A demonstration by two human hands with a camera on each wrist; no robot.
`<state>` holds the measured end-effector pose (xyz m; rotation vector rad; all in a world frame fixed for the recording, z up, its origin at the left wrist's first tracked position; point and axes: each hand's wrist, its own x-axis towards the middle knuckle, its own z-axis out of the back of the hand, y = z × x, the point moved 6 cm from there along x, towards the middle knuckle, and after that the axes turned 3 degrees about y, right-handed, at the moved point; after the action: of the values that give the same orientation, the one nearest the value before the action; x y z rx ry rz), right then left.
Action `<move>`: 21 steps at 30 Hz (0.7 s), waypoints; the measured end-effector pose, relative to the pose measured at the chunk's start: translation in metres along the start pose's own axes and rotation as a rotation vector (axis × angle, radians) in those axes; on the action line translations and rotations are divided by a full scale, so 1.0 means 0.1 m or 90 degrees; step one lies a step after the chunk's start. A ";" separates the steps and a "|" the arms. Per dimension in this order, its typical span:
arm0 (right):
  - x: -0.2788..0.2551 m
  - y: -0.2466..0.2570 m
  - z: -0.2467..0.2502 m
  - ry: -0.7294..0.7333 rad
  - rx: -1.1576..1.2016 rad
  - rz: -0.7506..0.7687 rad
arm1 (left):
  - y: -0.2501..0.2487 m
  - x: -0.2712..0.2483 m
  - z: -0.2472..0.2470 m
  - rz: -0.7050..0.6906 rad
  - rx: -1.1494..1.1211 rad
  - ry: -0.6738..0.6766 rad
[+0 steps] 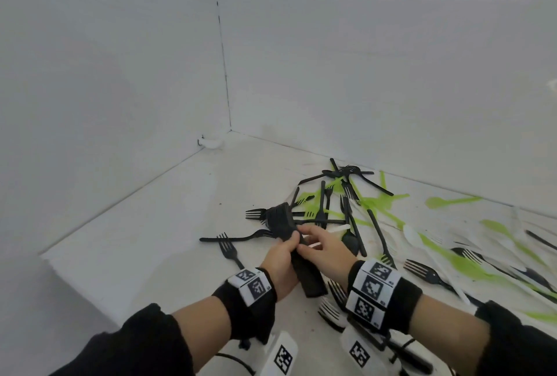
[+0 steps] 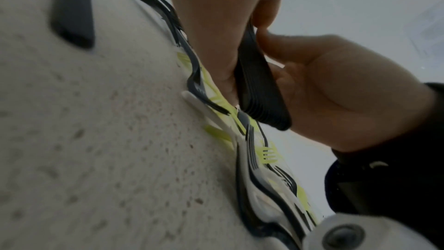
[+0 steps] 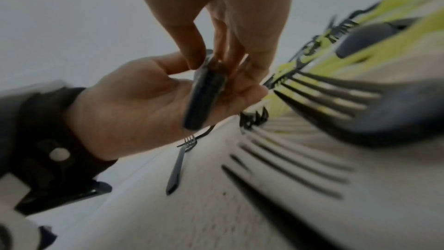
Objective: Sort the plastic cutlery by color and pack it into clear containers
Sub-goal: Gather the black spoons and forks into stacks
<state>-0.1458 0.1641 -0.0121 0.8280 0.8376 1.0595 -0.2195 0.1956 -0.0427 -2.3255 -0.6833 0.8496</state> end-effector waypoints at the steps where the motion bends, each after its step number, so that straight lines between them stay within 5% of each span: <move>1: 0.02 0.05 0.00 0.016 -0.056 0.002 | -0.01 0.01 0.04 -0.014 0.004 -0.014; 6: 0.18 0.05 0.27 0.097 -0.214 -0.055 | -0.07 -0.01 0.23 -0.075 0.076 -0.090; 11: 0.40 -0.23 0.75 0.106 -0.665 -0.110 | -0.14 -0.09 0.34 -0.068 0.081 -0.113; 21: 0.57 -0.40 0.77 0.143 -0.817 0.066 | -0.27 -0.22 0.34 -0.098 0.053 -0.133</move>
<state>-0.0474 0.1944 -0.0231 -0.3437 0.1545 1.4939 -0.2652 0.2123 -0.0374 -2.0988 -0.8849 1.0381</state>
